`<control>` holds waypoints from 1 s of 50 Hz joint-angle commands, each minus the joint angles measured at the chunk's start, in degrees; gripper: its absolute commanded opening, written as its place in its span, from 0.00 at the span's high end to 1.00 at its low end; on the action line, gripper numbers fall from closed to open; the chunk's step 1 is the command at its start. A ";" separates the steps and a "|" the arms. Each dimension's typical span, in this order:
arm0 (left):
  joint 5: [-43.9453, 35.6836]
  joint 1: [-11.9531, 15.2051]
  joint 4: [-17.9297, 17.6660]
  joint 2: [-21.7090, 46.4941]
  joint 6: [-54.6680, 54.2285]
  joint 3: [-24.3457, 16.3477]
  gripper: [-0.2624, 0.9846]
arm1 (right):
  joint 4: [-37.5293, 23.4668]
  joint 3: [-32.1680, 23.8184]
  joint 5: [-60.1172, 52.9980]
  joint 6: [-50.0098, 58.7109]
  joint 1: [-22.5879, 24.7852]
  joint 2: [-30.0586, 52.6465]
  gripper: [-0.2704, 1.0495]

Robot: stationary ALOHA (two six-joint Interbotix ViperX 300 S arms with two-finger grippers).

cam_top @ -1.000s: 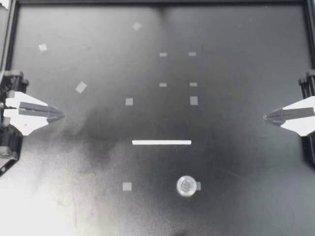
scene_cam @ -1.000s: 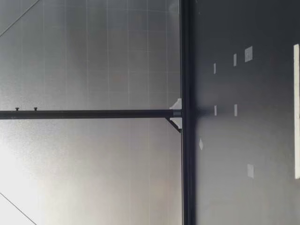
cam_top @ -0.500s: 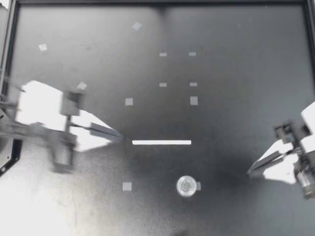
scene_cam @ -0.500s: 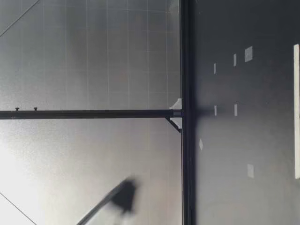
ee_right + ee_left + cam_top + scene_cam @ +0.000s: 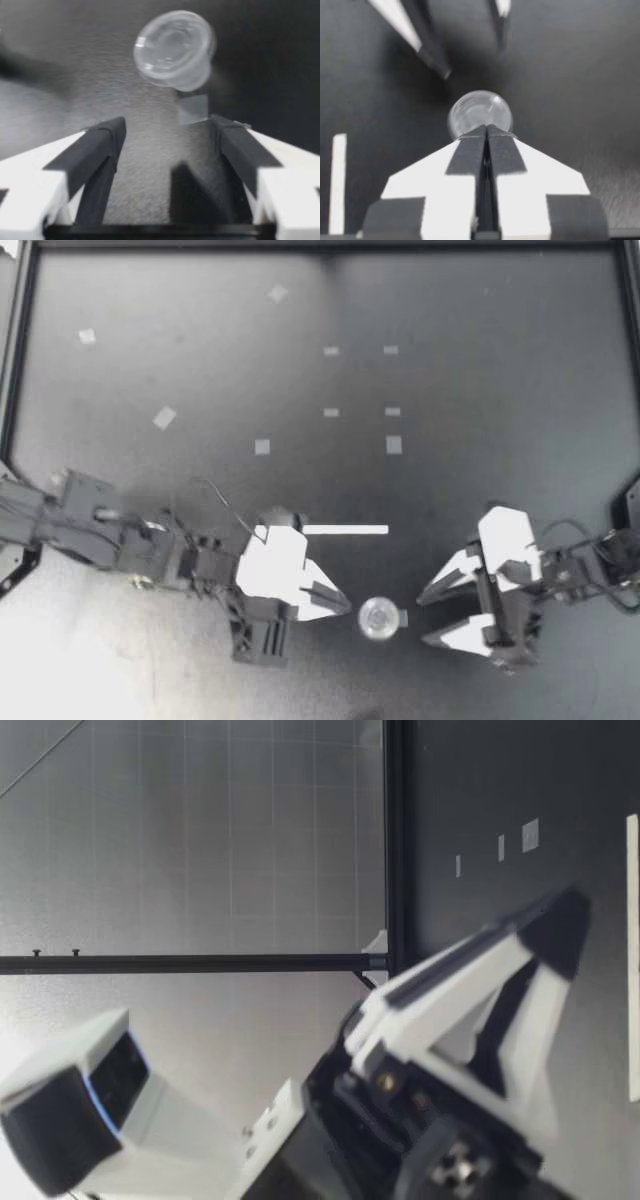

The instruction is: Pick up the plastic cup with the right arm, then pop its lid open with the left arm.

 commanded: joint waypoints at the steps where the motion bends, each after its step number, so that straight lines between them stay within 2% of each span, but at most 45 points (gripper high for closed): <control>1: -1.41 -0.26 -0.18 -0.18 -0.35 -1.58 0.77 | 1.14 -1.32 -0.62 -0.09 0.35 0.70 0.29; 21: -3.25 -0.26 -0.18 4.75 -2.46 -3.34 0.77 | 1.67 -3.87 -0.79 -0.35 0.44 2.81 0.29; 34: -2.81 -0.26 -0.18 5.54 -2.99 -3.69 0.77 | 1.58 -6.06 -1.05 -0.79 0.62 5.89 0.29; 50: -2.81 -0.35 -0.18 6.59 -3.78 -4.04 0.77 | 1.76 -6.24 -1.32 -0.88 0.62 6.24 0.29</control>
